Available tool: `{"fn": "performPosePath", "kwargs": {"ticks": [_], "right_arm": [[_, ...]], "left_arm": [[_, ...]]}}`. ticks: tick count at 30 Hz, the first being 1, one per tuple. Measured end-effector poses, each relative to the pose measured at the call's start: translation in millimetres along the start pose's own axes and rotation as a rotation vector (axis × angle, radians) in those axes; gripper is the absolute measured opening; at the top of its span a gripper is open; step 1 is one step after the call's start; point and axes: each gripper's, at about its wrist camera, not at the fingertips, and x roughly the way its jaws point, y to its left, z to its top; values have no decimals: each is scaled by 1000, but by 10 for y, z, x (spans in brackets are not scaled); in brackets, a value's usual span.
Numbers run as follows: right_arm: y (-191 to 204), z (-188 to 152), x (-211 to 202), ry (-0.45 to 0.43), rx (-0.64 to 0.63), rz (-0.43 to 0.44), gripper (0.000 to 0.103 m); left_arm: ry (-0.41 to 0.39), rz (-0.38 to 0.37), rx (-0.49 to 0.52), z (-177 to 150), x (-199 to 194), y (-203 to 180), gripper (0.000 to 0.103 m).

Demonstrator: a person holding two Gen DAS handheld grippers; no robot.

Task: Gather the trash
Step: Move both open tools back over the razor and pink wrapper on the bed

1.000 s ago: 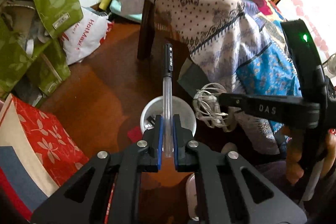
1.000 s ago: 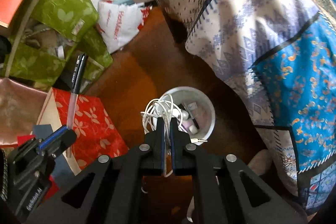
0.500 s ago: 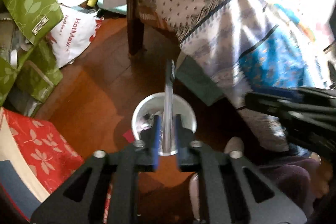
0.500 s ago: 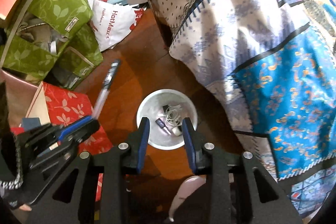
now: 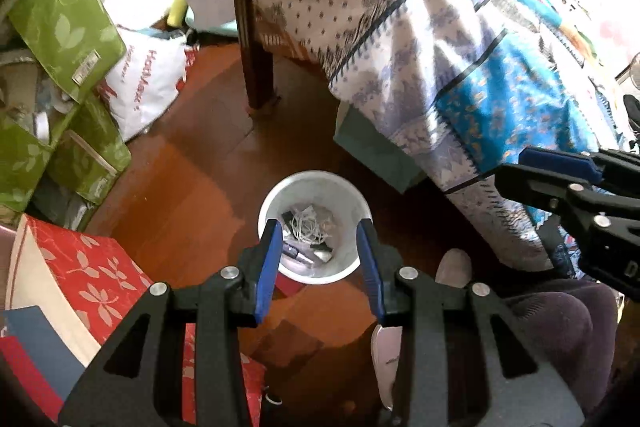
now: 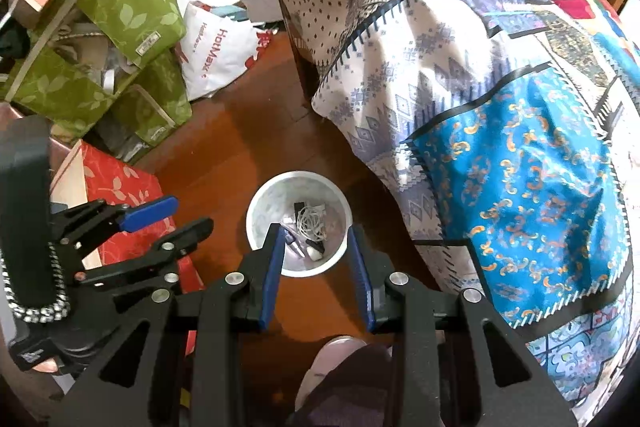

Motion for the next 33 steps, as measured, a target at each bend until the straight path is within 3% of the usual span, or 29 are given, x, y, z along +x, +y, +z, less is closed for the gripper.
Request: {"fn": "performPosePath", "kwargs": {"ticks": [10, 18, 33], "right_arm": [[-137, -193, -717, -159, 21, -21, 29], [-338, -447, -1415, -311, 30, -91, 29], [-1196, -854, -2213, -467, 156, -200, 41]], "left_arm": [[-177, 9, 38, 98, -829, -322, 37], [-296, -10, 94, 188, -1336, -783, 38], [-408, -85, 250, 494, -1693, -2017, 45]]}}
